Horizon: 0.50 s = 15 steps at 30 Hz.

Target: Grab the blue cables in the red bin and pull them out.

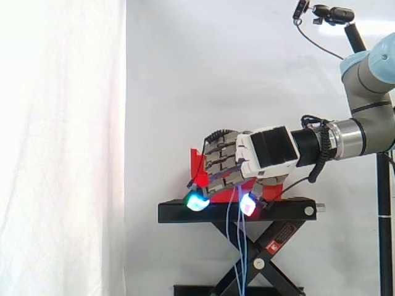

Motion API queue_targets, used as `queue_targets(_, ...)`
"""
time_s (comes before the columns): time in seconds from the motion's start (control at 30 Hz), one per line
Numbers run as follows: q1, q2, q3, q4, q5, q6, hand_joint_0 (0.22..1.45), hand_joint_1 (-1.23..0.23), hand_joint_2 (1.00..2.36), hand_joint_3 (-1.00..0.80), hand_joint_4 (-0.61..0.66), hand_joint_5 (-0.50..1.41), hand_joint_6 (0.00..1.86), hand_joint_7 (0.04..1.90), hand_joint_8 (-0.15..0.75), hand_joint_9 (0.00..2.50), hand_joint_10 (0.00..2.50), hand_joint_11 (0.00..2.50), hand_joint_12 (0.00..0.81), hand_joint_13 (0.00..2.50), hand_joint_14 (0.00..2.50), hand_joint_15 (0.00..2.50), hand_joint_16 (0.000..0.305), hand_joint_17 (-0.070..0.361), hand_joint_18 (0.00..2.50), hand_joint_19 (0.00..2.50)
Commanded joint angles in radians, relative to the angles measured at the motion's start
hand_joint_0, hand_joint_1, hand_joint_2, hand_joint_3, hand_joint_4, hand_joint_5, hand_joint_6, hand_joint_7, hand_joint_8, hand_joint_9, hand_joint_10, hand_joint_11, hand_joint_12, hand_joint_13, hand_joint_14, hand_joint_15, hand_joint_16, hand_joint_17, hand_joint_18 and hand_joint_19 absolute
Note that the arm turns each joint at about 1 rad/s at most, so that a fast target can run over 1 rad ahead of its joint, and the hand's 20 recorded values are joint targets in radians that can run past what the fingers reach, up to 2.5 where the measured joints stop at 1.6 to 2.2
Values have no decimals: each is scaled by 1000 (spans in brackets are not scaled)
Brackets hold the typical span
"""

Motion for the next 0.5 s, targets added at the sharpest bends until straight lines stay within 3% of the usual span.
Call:
queue_targets(0.0,0,0,-1,8,0,-3,771,-1039,1000,-1000,22,504,13,428,226,734,25,931,338,655,21,596,46,103,471,472)
queue_targets(0.47,-3,0,-1,-1,0,-3,770,-1038,1000,-1000,35,518,12,427,225,731,24,909,338,651,22,592,46,103,468,471)
